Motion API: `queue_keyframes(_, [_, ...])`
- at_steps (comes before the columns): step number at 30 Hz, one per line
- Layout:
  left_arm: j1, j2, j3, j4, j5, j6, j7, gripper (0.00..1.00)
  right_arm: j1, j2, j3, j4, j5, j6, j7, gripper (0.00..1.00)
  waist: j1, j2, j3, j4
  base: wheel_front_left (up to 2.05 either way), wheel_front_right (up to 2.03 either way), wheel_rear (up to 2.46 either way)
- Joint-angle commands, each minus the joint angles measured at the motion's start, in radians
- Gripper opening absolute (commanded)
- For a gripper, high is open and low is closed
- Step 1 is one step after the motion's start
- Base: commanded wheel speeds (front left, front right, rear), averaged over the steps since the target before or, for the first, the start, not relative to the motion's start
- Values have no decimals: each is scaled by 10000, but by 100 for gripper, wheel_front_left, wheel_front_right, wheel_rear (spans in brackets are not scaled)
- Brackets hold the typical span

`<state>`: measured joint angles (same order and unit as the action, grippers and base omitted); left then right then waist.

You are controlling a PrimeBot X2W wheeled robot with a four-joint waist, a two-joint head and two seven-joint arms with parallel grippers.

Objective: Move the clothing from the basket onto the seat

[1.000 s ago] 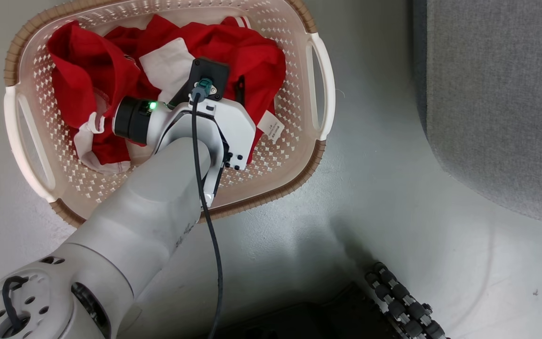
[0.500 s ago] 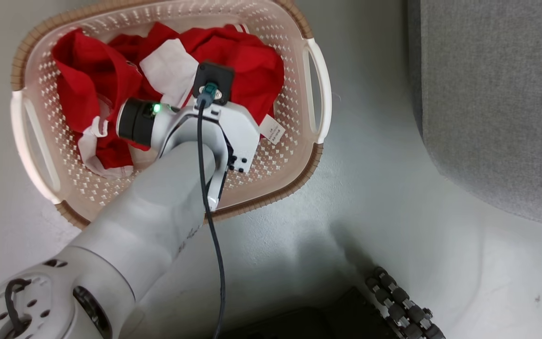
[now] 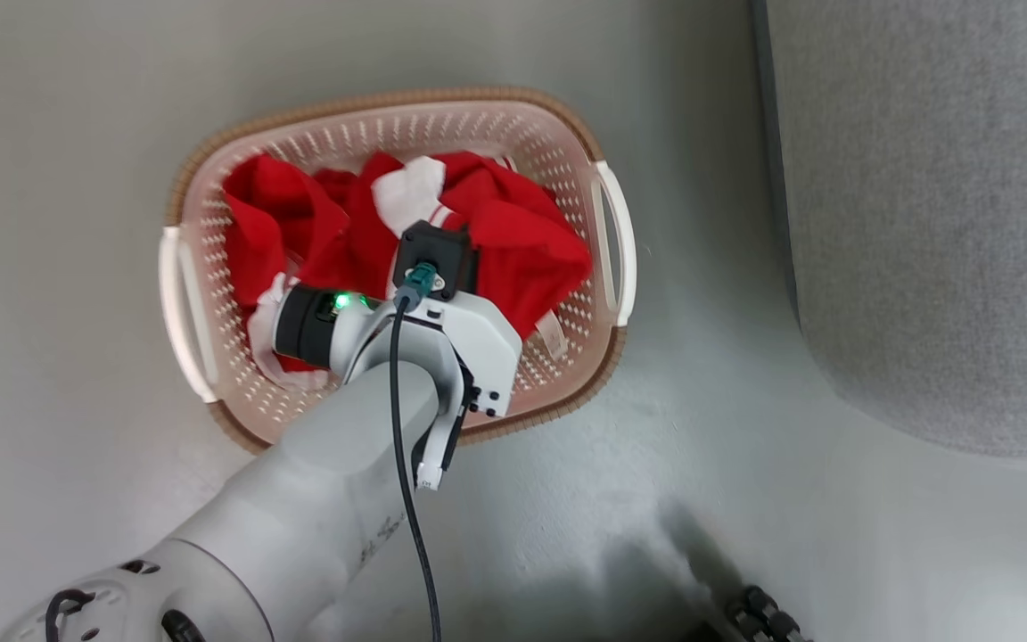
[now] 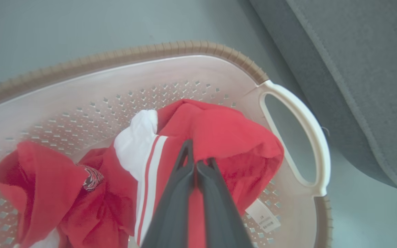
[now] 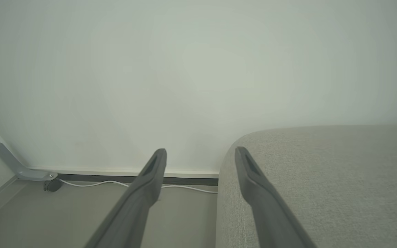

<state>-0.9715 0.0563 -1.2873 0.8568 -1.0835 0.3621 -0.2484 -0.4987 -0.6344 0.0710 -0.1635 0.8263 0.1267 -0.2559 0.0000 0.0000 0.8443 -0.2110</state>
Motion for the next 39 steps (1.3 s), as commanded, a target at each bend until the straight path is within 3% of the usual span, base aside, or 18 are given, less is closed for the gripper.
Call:
queue_keyframes(1, [331, -61, 259, -374, 117, 55, -127, 0, 668, -375, 66, -23, -43, 40, -59, 100, 0, 0, -847, 406, 0, 0, 0])
queue_keyframes(8, [1212, -61, 1379, -1024, 1139, 57, -131, 0, 1141, -430, 304, 399, -136, 40, -59, 100, 0, 0, -2091, 751, 0, 0, 0])
queue_keyframes(20, [3556, -61, 4697, -2059, 4039, -575, -132, 0, 1988, -73, 1344, 1440, -716, 40, -59, 100, 0, 0, -4679, 1334, 0, 0, 0])
queue_keyframes(30, [5542, 58, 7843, -3339, 6532, -1672, -133, 0, 2439, 679, 2223, 2316, -1253, 40, -59, 100, 0, 0, -6538, 1640, 0, 0, 0])
queue_keyframes(39, [6637, 244, 9587, -4124, 7717, -2583, -133, 0, 2815, 1606, 2694, 3176, -1845, 40, -59, 100, 0, 0, -7725, 1835, 0, 0, 0])
